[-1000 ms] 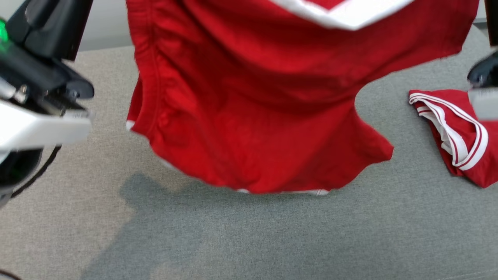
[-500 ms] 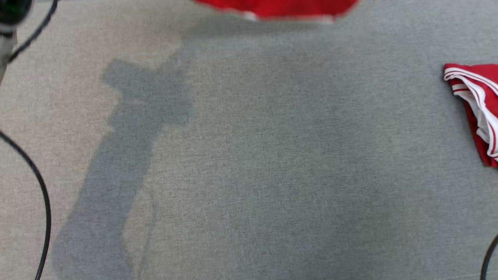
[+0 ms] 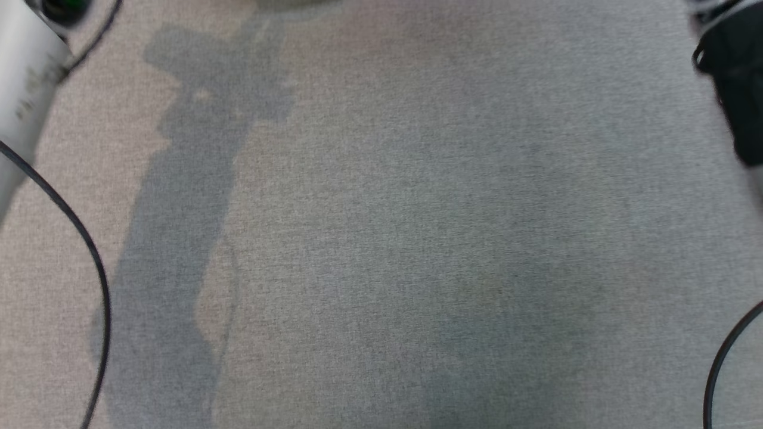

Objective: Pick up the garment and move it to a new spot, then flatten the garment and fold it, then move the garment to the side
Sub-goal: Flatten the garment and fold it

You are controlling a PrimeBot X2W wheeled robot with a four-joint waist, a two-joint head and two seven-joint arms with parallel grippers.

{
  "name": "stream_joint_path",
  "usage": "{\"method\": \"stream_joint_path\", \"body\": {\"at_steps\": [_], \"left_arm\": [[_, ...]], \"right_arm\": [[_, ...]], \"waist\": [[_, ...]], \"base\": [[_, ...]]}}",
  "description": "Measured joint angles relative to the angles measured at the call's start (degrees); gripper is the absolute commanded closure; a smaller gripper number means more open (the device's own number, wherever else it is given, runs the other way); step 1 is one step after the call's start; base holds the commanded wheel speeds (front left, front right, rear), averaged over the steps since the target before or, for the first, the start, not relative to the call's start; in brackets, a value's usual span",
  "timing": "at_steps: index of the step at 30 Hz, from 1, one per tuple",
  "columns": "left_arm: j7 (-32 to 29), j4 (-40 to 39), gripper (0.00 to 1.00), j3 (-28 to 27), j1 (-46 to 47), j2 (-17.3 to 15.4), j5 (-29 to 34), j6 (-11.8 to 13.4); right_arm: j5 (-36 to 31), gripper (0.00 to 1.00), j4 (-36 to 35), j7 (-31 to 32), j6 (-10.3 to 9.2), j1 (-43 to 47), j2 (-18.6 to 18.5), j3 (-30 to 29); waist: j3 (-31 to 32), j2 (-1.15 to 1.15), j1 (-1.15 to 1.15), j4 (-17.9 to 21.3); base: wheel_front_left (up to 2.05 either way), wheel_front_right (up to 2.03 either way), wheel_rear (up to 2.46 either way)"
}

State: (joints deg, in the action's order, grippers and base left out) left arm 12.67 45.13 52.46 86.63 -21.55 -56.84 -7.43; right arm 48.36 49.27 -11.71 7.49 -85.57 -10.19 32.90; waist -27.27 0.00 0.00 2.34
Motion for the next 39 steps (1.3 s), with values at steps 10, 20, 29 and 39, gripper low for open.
{"method": "stream_joint_path", "body": {"at_steps": [10, 20, 29, 39], "left_arm": [[2.2, -23.5, 1.0, -18.3, -31.5, -0.9, 12.5, 0.3], [2.2, -35.3, 1.0, -23.4, -63.0, -0.6, 20.8, 1.5], [-3.5, -42.9, 1.0, -20.5, -78.3, -5.8, 19.4, 4.5], [-14.3, -59.5, 1.0, -20.0, -90.7, -13.0, 16.2, 11.8]], "right_arm": [[13.4, 1.0, -17.7, -2.7, 0.0, 25.4, -12.5, 11.3], [18.8, 1.0, -31.7, -3.3, 0.0, 50.1, -18.6, 12.1], [17.6, 1.0, -39.1, -3.4, 0.0, 69.2, -21.3, 6.4], [16.5, 1.0, -49.6, 2.0, 0.0, 90.6, -22.9, -4.8]], "waist": [[-0.8, 0.0, 0.0, -1.3], [4.2, 0.0, 0.0, -0.2], [9.9, 0.0, 0.0, 0.7], [14.1, 0.0, 0.0, 0.2]], "base": [[0.0, 0.0, 0.0], [0.0, 0.0, 0.0], [0.0, 0.0, 0.0], [0.0, 0.0, 0.0]]}}
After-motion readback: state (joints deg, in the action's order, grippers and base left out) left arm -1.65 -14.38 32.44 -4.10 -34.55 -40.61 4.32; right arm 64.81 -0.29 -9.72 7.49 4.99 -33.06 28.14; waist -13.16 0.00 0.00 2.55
